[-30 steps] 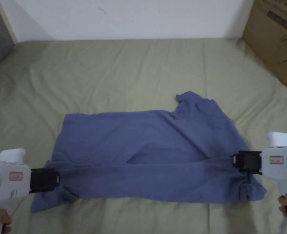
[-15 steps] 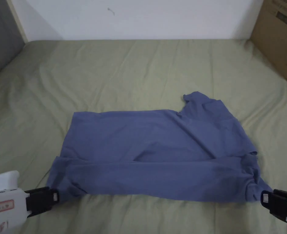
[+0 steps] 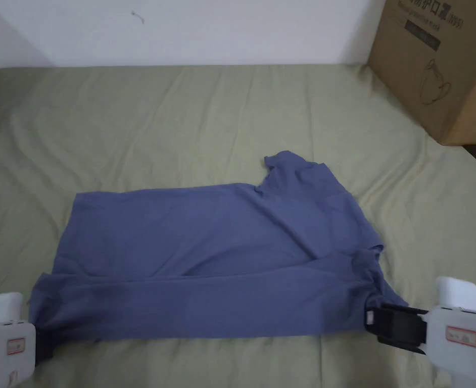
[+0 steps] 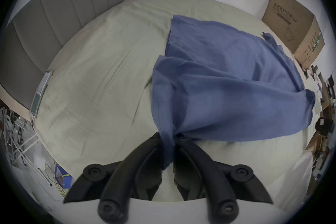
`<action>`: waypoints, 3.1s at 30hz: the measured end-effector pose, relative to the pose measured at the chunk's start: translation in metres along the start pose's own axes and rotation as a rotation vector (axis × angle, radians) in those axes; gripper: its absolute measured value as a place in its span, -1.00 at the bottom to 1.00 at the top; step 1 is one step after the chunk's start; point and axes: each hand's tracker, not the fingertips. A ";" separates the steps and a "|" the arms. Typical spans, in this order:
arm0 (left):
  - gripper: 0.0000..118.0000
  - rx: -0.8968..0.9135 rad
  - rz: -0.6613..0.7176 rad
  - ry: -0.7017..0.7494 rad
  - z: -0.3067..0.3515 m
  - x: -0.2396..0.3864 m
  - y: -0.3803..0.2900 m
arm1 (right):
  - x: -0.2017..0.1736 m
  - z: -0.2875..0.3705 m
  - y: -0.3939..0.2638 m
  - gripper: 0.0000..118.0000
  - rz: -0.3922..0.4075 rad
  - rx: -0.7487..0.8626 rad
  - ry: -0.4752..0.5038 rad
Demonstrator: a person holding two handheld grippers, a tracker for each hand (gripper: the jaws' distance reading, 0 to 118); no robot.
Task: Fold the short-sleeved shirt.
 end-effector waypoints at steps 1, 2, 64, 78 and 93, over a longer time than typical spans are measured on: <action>-0.87 -0.009 0.013 -0.016 0.001 -0.001 0.002 | 0.002 -0.011 0.005 0.83 0.002 -0.004 0.004; -0.87 -0.014 0.011 -0.019 0.004 0.000 0.002 | 0.001 -0.019 0.011 0.81 -0.001 -0.002 -0.007; -0.96 0.025 -0.040 -0.205 -0.036 0.030 0.128 | -0.026 -0.182 0.227 -0.32 0.166 -0.281 -0.135; 0.88 -0.082 -0.004 -0.111 -0.145 0.045 0.230 | -0.026 -0.182 0.228 -1.00 0.165 -0.280 -0.112; -0.94 -0.035 -0.100 -0.092 -0.080 0.062 0.226 | -0.032 -0.088 0.235 -1.00 0.141 -0.150 -0.035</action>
